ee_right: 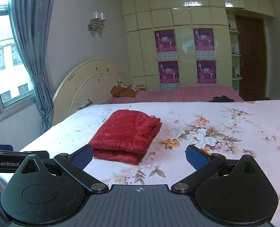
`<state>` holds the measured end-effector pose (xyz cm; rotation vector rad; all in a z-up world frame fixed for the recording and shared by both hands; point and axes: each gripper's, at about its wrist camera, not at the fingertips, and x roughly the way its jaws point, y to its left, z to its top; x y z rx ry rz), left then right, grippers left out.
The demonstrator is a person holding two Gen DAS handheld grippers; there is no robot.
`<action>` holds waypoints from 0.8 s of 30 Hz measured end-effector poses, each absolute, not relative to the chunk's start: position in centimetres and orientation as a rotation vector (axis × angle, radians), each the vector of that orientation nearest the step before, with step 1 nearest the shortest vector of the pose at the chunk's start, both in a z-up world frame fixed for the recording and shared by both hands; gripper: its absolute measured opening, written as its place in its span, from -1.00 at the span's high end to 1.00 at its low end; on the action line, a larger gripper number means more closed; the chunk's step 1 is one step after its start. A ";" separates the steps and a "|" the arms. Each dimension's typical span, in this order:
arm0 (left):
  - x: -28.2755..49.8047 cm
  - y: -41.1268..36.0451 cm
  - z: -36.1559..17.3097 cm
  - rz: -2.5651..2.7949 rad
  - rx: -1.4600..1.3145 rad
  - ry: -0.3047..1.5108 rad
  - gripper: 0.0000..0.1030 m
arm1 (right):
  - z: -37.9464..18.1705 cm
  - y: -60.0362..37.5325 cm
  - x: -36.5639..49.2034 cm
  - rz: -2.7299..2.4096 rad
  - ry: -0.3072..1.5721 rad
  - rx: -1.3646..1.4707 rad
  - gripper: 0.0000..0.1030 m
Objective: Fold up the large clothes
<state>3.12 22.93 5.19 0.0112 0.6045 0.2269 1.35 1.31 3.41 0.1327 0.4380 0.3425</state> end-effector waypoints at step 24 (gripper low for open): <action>3.6 23.9 5.3 0.238 0.017 0.615 -0.99 | 3.3 2.1 2.0 0.353 0.448 0.138 -1.00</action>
